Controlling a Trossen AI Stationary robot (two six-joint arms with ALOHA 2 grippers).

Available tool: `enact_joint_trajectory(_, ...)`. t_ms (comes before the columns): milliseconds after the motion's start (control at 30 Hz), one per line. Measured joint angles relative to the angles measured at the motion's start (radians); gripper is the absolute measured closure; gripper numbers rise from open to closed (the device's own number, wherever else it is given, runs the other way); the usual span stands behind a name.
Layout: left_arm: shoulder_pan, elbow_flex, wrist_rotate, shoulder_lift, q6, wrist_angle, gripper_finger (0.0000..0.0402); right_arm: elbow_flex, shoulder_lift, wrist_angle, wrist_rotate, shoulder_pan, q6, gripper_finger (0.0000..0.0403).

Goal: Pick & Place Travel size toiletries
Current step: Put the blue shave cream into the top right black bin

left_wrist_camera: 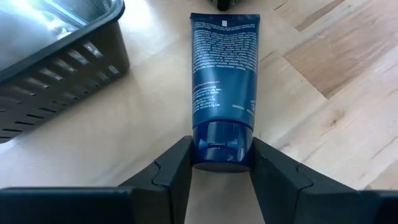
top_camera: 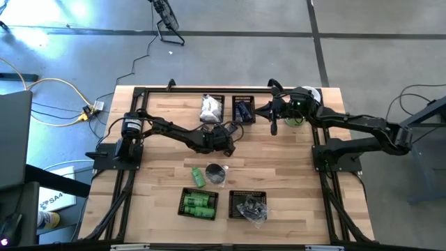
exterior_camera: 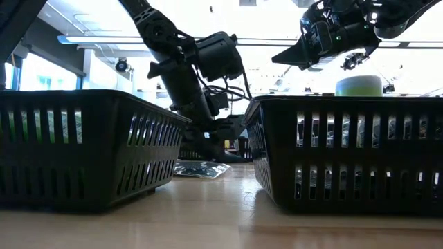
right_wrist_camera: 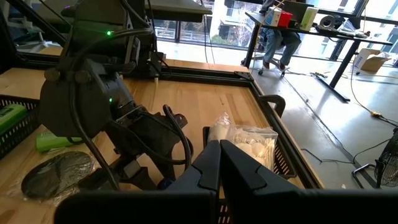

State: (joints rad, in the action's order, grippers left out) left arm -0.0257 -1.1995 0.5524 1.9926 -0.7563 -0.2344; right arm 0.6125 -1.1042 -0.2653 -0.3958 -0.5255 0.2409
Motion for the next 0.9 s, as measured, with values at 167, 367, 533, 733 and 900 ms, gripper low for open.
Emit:
enact_joint_trajectory(167, 0.001, 0.000, -0.043, -0.016, 0.015, -0.005, 0.0262, 0.000, 0.000, 0.001, 0.000, 0.000, 0.000, 0.0400)
enact_joint_trajectory(367, 0.001, 0.001, -0.059, -0.074, 0.027, -0.058, 0.0261, 0.000, 0.000, 0.008, 0.000, 0.000, 0.000, 0.0400)
enact_joint_trajectory(533, 0.002, 0.002, -0.057, -0.133, 0.040, -0.091, 0.0261, 0.000, 0.000, 0.008, 0.000, 0.000, 0.000, 0.0400)
enact_joint_trajectory(733, 0.001, 0.000, -0.045, -0.178, 0.059, -0.081, 0.0261, 0.000, 0.000, 0.019, 0.000, 0.000, 0.001, 0.0400)
enact_joint_trajectory(900, 0.000, 0.000, -0.056, -0.179, 0.072, -0.066, 0.0261, 0.000, 0.004, 0.028, 0.000, 0.000, 0.020, 0.0400)
